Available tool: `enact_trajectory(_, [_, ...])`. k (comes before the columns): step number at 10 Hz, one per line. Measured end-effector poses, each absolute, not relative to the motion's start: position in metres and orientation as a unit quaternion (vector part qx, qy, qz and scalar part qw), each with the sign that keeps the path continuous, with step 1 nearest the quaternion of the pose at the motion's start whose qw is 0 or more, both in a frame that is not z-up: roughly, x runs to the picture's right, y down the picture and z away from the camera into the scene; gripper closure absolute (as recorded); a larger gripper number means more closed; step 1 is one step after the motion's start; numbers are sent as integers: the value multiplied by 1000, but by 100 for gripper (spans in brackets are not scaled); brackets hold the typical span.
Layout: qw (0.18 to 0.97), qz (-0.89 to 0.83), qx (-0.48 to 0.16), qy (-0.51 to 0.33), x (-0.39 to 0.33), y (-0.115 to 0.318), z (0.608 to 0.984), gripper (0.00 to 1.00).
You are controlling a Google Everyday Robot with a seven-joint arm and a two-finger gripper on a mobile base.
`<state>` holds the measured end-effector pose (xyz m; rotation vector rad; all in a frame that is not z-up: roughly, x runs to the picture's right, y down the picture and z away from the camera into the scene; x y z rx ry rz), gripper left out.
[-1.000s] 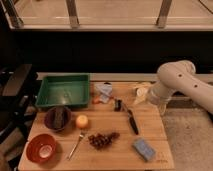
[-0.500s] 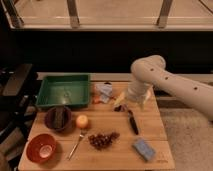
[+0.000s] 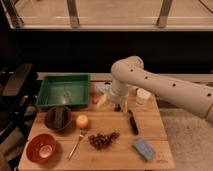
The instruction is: Place eraser in red bowl
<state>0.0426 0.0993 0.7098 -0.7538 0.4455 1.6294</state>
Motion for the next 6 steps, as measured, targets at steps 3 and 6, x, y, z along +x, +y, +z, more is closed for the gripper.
enact_trajectory(3, [601,704,-325,193,43,99,710,20])
enact_trajectory(6, [600,717,-322,150,30,84,711,20])
